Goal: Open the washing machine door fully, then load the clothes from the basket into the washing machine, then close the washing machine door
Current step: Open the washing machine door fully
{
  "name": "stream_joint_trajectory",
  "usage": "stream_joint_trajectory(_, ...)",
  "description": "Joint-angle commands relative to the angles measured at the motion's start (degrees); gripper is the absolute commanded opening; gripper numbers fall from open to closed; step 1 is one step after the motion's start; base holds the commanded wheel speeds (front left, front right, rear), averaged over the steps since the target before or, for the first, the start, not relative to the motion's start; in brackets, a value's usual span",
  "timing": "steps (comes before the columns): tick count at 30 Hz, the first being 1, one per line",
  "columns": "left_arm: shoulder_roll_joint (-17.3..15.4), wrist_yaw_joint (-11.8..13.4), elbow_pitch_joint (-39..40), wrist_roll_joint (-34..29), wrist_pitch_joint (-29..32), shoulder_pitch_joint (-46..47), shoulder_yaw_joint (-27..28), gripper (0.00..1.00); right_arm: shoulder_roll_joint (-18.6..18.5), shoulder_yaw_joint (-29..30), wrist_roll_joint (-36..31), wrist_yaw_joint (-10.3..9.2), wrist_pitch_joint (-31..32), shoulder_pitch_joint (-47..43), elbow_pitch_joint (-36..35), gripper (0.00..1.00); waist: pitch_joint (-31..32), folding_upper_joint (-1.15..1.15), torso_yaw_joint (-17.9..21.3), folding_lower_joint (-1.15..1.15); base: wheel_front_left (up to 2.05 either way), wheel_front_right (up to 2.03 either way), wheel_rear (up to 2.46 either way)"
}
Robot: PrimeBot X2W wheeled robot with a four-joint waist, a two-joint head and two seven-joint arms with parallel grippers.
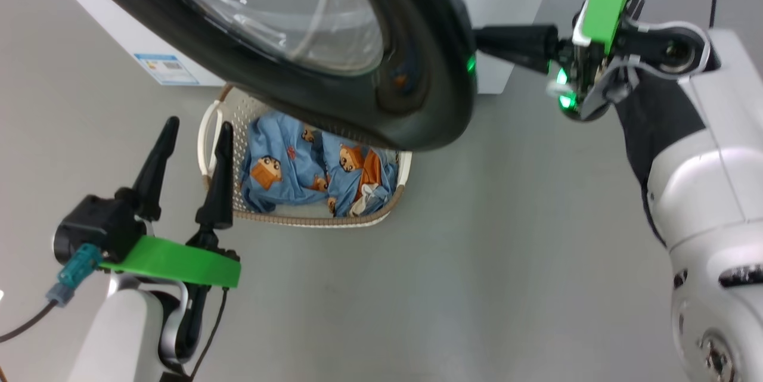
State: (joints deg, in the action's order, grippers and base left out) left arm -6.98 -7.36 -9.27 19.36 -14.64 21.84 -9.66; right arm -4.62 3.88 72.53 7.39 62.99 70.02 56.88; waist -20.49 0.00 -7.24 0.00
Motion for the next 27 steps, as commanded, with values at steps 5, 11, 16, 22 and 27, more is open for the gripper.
stream_joint_trajectory(5,-2.14,-0.13,1.11,-0.38,-0.36,-1.3,1.37,1.0,1.72,-6.08,6.63,0.1,1.3,-6.67,-7.92,0.0,2.66,0.0,0.46,0.0,0.0,0.0,0.0)
stream_joint_trajectory(11,-2.36,-0.13,1.05,-0.56,-0.36,-1.93,1.38,1.0,1.73,-13.38,12.67,0.1,-1.77,-12.8,-13.22,0.0,3.94,0.0,0.46,0.0,0.0,0.0,0.0)
stream_joint_trajectory(16,-2.41,-0.13,0.39,-0.95,-0.36,-2.51,1.36,1.0,1.73,-18.65,16.49,0.1,-4.76,-16.44,-15.9,0.0,5.29,0.0,-0.03,0.0,0.0,0.0,0.0)
stream_joint_trajectory(22,-2.52,-0.13,-0.72,-1.2,-0.36,-3.35,0.9,1.0,1.74,-24.23,21.01,0.1,-8.73,-19.95,-18.44,0.0,7.33,0.0,-0.96,0.0,0.0,0.0,0.0)
stream_joint_trajectory(27,-2.72,-0.13,-1.46,-1.38,-0.36,-3.94,0.56,1.0,1.74,-30.02,25.16,0.1,-12.32,-22.47,-20.15,0.0,8.62,0.0,-1.75,0.0,0.0,0.0,0.0)
